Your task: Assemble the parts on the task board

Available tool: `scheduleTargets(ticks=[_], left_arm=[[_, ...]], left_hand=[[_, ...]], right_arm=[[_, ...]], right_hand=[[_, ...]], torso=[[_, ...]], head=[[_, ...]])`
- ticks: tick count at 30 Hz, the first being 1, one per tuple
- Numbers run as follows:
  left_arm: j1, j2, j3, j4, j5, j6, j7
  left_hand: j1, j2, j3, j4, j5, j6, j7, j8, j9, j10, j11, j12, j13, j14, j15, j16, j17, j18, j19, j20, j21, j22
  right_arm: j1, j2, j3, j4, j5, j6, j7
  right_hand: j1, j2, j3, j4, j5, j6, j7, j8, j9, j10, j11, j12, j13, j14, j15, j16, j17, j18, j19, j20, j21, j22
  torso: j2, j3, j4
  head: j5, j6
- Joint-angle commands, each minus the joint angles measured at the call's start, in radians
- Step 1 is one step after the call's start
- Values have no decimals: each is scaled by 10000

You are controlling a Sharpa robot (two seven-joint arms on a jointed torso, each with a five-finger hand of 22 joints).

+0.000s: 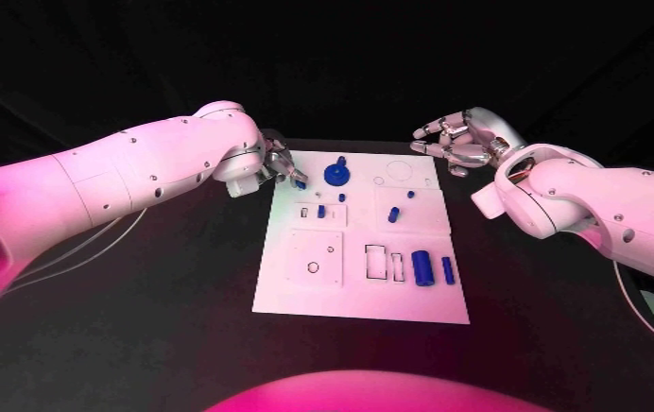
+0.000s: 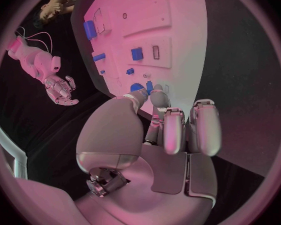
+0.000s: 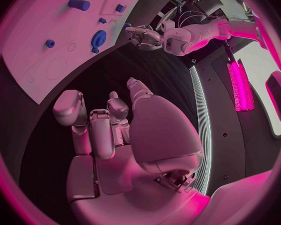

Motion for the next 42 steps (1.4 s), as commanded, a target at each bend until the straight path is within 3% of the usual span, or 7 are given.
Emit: scheduleTargets(ticks=[1, 8, 16, 21, 28, 42], left_arm=[[-14, -144, 12, 342, -361, -520, 484], [-276, -482, 0, 922, -992, -843, 755], [-687, -614, -8, 1252, -1309, -1265, 706], [-856, -618, -11, 1323, -1359, -1373, 535], [-948, -641, -17, 1433, -1376, -1304, 404], [-983, -712, -26, 1548, -1491, -1067, 161]], left_hand=[[-32, -173, 1727, -1655, -20, 82, -42, 51, 27, 81, -9, 90, 52, 766, -33, 10, 1902, -157, 62, -49, 67, 210], [-49, -481, 1904, -1858, 1, 129, -53, 101, 55, 216, -23, 172, 190, 770, -42, 18, 1907, -174, 98, -58, 118, 292], [-106, -561, 2030, -1886, 45, 216, -78, 141, 70, 394, -47, 314, 405, 774, -57, 28, 1913, -208, 172, -62, 221, 450], [-153, -602, 2104, -1889, 64, 251, -94, 153, 73, 478, -63, 378, 498, 776, -72, 34, 1916, -251, 264, -73, 352, 650], [-220, -662, 2182, -1893, 94, 293, -116, 165, 76, 576, -82, 460, 624, 777, -90, 37, 1918, -272, 310, -85, 418, 747], [-366, -754, 2337, -1894, 181, 366, -162, 193, 89, 725, -124, 572, 803, 780, -128, 45, 1924, -354, 479, -123, 667, 1125]], right_arm=[[-16, 6, 3, -3, -19, 107, 92], [-42, 9, 3, -3, -8, 112, 94], [-57, 0, 3, 5, -5, 112, 96], [-64, -4, 3, 9, -5, 111, 98], [-69, -10, 3, 12, -5, 112, 99], [-72, -16, 3, 8, -5, 116, 97]], right_hand=[[-130, 19, -41, -3, 38, -7, 1, 45, -9, -25, 21, 4, 6, 463, -56, -59, 455, 118, -72, -26, -22, -6], [-130, 19, -41, -3, 38, -7, 1, 45, -9, -25, 21, 4, 6, 463, -56, -59, 455, 118, -72, -26, -22, -6], [-130, 19, -41, -3, 38, -7, 1, 45, -9, -25, 21, 4, 6, 463, -56, -59, 455, 118, -72, -26, -22, -6], [-130, 19, -41, -3, 38, -7, 1, 45, -9, -25, 21, 4, 6, 463, -56, -59, 455, 118, -72, -26, -22, -6], [-130, 19, -41, -3, 38, -7, 1, 45, -9, -25, 21, 4, 6, 463, -56, -59, 455, 118, -72, -26, -22, -6], [-130, 19, -41, -3, 38, -7, 1, 45, -9, -25, 21, 4, 6, 463, -56, -59, 455, 118, -72, -26, -22, -6]], torso=[[15, -17, -3], [6, -13, -12], [16, -33, -21], [7, -16, -32], [2, -9, -18], [8, -10, -24]], head=[[21, -38], [62, -94], [64, -163], [79, -189], [69, -198], [55, -188]])
